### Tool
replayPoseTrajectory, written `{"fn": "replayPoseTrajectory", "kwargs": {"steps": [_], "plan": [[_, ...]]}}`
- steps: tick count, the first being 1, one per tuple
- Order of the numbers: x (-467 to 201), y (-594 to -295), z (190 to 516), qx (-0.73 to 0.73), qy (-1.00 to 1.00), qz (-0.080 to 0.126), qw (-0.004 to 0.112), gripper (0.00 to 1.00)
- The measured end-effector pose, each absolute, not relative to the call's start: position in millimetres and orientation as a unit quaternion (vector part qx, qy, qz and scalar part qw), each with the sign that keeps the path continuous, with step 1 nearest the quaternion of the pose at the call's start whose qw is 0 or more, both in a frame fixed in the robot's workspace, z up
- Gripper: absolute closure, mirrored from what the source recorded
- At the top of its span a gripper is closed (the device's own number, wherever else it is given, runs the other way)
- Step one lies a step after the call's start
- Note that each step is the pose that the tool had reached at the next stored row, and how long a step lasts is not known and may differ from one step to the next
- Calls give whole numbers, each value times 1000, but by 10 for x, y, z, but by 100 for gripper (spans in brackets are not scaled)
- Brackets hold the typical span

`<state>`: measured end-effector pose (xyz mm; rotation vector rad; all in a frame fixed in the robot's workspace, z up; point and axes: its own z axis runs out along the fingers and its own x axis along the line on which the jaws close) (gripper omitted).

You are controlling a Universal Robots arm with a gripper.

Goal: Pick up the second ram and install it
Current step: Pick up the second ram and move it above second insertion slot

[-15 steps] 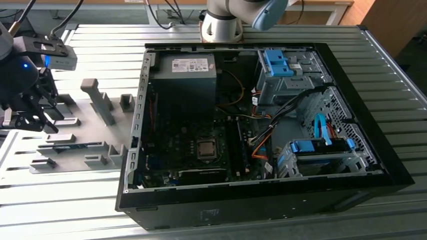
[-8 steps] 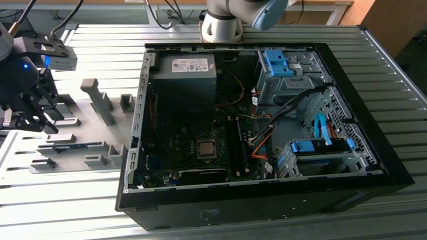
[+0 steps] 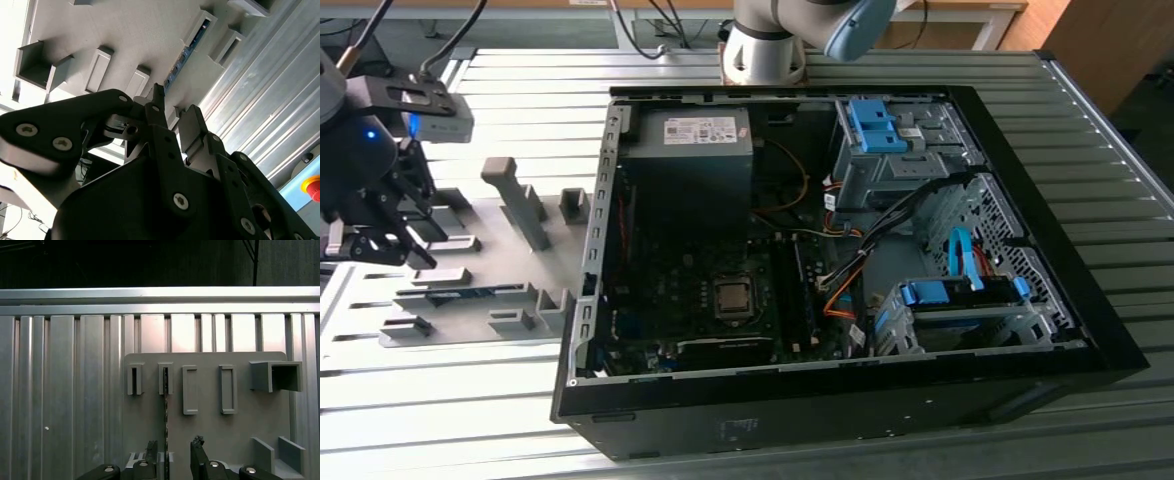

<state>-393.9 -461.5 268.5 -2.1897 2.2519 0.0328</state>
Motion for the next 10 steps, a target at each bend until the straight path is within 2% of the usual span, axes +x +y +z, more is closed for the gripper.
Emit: {"fn": "replayPoseTrajectory", "kwargs": {"steps": [10], "plan": [[-3976,-4629,2551,-699,715,10,0,61]]}}
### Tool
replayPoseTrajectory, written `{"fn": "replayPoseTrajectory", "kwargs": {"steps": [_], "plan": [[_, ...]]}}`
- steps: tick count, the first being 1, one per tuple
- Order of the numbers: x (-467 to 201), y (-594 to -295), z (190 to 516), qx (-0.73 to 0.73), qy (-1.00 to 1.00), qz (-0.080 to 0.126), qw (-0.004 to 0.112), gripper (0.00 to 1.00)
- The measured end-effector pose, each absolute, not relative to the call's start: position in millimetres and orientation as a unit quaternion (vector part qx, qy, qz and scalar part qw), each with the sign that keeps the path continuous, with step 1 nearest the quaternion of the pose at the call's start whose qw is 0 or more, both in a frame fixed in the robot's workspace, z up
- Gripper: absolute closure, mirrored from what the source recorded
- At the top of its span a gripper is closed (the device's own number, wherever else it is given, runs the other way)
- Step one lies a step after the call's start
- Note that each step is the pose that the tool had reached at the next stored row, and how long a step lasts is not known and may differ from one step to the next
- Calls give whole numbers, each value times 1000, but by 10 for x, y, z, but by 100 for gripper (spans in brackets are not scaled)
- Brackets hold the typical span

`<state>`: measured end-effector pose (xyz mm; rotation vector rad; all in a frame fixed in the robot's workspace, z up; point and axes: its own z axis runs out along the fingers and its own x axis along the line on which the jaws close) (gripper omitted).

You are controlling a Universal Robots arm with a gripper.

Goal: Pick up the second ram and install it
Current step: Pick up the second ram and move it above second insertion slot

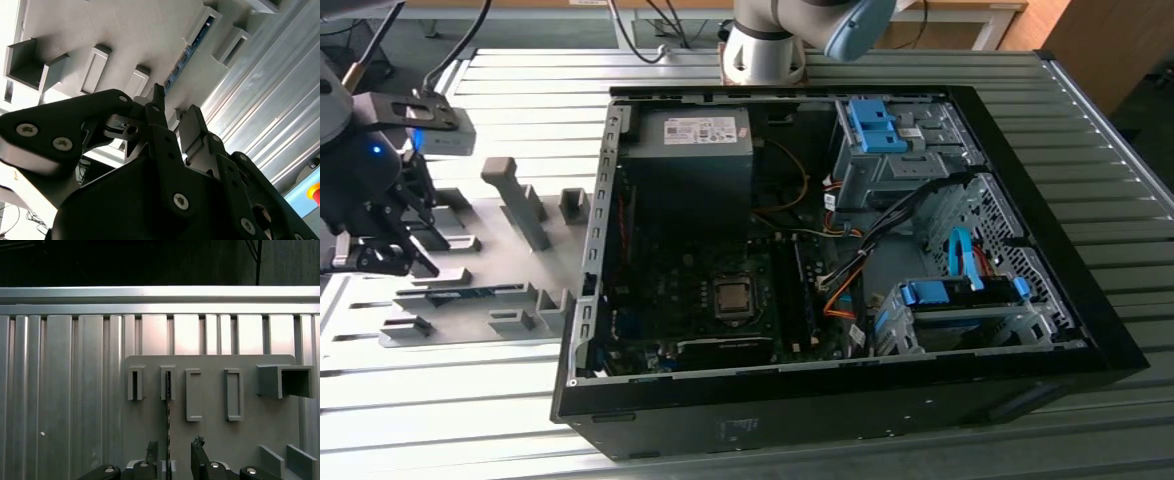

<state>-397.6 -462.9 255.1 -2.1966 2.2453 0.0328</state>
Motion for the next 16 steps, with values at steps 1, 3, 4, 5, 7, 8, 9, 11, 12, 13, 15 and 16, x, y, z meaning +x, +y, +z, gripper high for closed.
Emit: {"fn": "replayPoseTrajectory", "kwargs": {"steps": [1,3,4,5,7,8,9,11,12,13,15,16], "plan": [[-3985,-4631,2533,-700,714,10,0,61],[-4002,-4631,2511,-700,714,10,1,61],[-4010,-4631,2504,-700,714,9,1,61],[-4017,-4631,2496,-700,714,8,2,61],[-4027,-4631,2479,-701,713,6,3,61],[-4030,-4631,2465,-701,713,5,4,61],[-4031,-4632,2450,-701,713,5,4,61],[-4032,-4632,2415,-701,713,5,4,61],[-4033,-4631,2397,-701,713,5,4,61],[-4033,-4631,2379,-701,713,5,4,61],[-4037,-4631,2343,-700,714,5,4,61],[-4041,-4631,2325,-700,714,5,4,61]]}}
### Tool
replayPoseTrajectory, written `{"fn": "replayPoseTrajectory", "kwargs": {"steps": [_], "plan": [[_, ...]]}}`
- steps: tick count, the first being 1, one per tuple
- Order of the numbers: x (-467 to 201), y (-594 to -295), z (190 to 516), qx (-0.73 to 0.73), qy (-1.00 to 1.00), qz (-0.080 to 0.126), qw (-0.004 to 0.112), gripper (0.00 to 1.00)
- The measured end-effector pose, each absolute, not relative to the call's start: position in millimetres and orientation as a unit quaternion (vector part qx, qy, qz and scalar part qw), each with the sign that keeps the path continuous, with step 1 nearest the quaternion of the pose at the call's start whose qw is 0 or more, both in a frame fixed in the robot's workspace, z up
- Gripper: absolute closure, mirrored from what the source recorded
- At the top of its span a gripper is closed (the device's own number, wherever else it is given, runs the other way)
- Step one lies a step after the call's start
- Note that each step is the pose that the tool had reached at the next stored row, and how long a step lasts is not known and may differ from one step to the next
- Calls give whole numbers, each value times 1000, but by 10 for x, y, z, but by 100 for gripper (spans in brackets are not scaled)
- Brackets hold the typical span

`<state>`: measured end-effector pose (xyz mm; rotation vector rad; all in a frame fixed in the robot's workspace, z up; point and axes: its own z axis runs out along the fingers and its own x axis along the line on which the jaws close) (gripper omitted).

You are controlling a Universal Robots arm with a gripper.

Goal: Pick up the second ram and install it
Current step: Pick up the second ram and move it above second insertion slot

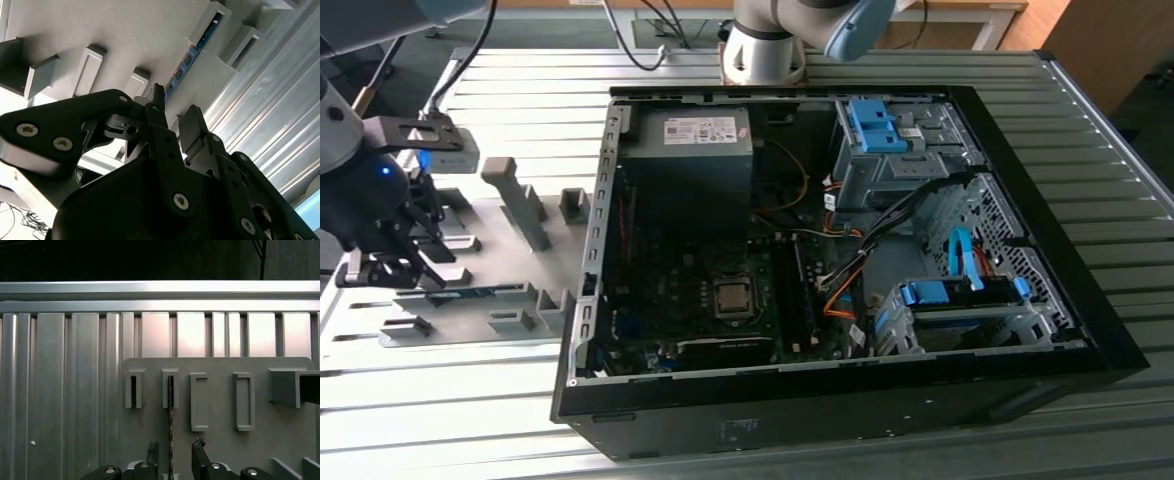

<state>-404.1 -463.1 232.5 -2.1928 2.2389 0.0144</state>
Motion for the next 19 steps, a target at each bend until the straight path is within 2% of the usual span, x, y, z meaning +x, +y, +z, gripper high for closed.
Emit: {"fn": "replayPoseTrajectory", "kwargs": {"steps": [19], "plan": [[-4053,-4653,2092,-699,715,5,4,61]]}}
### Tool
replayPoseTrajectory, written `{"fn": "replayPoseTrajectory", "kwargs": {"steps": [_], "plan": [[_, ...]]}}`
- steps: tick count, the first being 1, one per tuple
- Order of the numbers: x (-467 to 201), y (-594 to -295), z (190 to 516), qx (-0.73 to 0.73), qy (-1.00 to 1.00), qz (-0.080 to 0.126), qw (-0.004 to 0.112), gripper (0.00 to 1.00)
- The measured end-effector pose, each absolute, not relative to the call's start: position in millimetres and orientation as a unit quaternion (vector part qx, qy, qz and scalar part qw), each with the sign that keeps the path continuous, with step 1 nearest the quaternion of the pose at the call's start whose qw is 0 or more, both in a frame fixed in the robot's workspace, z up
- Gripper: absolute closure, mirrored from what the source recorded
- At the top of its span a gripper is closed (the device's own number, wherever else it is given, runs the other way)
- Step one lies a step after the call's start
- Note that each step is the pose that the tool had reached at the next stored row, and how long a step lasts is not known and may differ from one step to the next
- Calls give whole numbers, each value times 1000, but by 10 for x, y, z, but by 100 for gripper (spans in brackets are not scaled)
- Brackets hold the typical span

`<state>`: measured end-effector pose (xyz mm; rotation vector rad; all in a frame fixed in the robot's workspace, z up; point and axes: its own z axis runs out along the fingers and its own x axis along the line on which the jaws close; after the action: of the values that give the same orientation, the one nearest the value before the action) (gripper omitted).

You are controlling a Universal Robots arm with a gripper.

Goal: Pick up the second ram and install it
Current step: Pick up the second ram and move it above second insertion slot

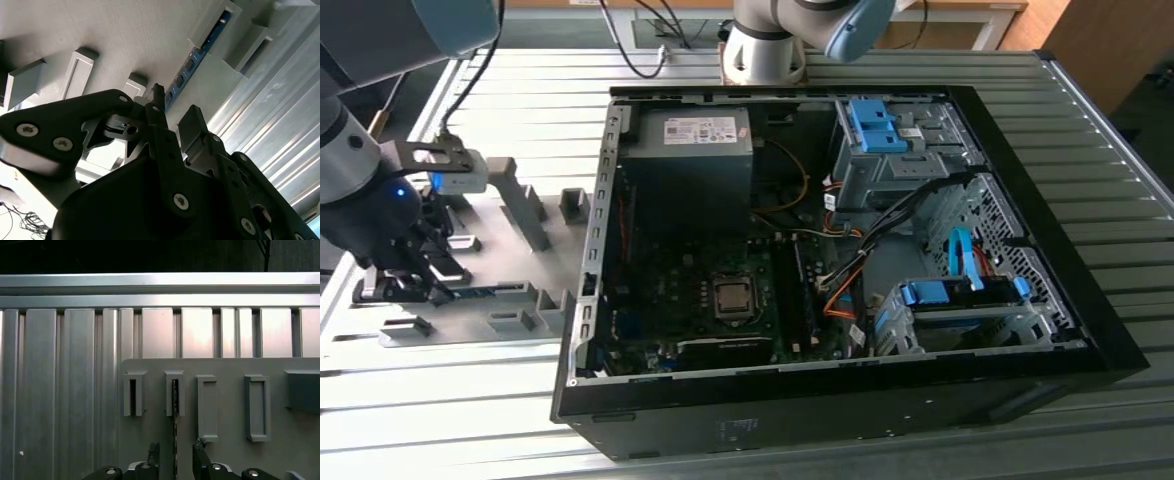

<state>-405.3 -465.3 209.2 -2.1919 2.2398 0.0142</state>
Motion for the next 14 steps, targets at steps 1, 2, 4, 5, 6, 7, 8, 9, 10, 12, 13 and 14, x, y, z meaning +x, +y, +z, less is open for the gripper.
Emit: {"fn": "replayPoseTrajectory", "kwargs": {"steps": [1,2,4,5,6,7,8,9,10,12,13,14], "plan": [[-4054,-4657,2078,-699,715,5,4,61],[-4054,-4659,2066,-699,715,5,4,61],[-4054,-4663,2046,-699,715,5,4,61],[-4054,-4663,2039,-699,715,5,4,61],[-4054,-4664,2033,-699,715,5,4,61],[-4054,-4664,2027,-699,715,5,4,61],[-4054,-4664,2021,-699,715,5,4,61],[-4054,-4664,2015,-699,715,5,4,62],[-4054,-4664,2009,-699,715,5,4,62],[-4054,-4664,1996,-699,715,5,4,69],[-4054,-4664,1988,-699,715,5,4,69],[-4054,-4664,1980,-699,715,5,4,69]]}}
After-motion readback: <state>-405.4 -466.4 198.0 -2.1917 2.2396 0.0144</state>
